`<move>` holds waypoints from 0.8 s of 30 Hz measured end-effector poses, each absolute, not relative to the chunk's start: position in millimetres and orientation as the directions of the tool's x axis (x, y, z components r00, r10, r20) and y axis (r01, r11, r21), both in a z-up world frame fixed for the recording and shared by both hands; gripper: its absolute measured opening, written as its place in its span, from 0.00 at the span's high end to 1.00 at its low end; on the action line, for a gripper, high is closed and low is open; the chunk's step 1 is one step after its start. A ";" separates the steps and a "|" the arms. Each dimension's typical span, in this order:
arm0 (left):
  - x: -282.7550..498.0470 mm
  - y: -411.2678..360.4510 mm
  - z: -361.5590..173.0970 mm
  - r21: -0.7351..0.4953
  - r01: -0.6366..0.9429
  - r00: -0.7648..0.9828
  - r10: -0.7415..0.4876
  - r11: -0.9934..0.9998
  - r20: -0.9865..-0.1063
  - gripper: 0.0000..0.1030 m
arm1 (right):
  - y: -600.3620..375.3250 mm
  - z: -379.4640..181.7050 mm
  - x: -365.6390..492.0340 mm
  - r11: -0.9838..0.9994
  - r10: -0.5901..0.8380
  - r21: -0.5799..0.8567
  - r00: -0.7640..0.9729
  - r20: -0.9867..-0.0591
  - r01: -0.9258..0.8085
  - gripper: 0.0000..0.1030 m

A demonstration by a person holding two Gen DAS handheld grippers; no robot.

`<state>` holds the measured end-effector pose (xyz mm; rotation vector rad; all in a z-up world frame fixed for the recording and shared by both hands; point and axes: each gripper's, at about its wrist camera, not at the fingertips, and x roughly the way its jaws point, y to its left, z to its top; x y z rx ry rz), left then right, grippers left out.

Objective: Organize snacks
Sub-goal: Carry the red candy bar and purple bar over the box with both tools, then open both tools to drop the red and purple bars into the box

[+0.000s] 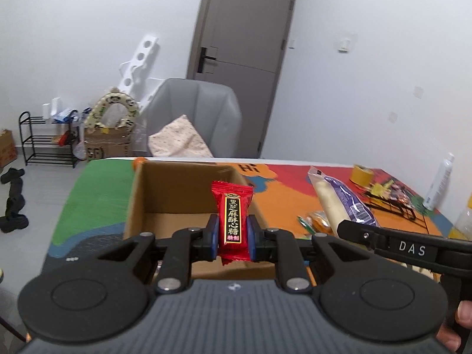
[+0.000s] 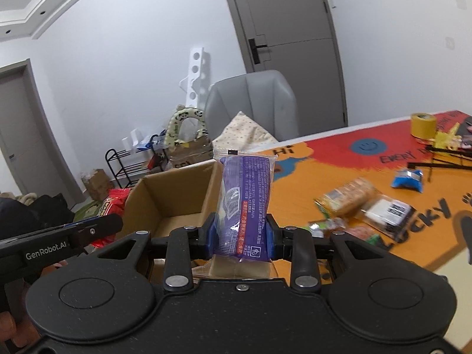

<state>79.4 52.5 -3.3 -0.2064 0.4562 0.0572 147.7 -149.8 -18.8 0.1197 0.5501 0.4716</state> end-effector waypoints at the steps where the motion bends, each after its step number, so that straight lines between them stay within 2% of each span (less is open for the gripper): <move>1: 78.7 57.3 -2.4 -0.188 -0.110 0.898 0.016 0.976 -0.441 0.82 | -145.4 -17.4 148.8 0.884 0.467 0.231 0.748 -0.471 -0.406 0.71; 20: 99.4 111.7 -0.9 -0.212 -0.187 0.890 0.074 0.959 -0.450 0.82 | -86.3 -7.9 173.3 0.833 0.550 0.248 0.699 -0.457 -0.494 0.70; 22: 101.9 113.6 -0.7 -0.214 -0.187 0.889 0.073 0.959 -0.452 0.82 | -84.5 -7.9 175.8 0.822 0.568 0.266 0.691 -0.448 -0.503 0.60; 24: 103.2 114.1 -1.3 -0.213 -0.189 0.888 0.075 0.959 -0.453 0.82 | -82.9 -9.5 177.6 0.825 0.563 0.261 0.692 -0.453 -0.501 0.55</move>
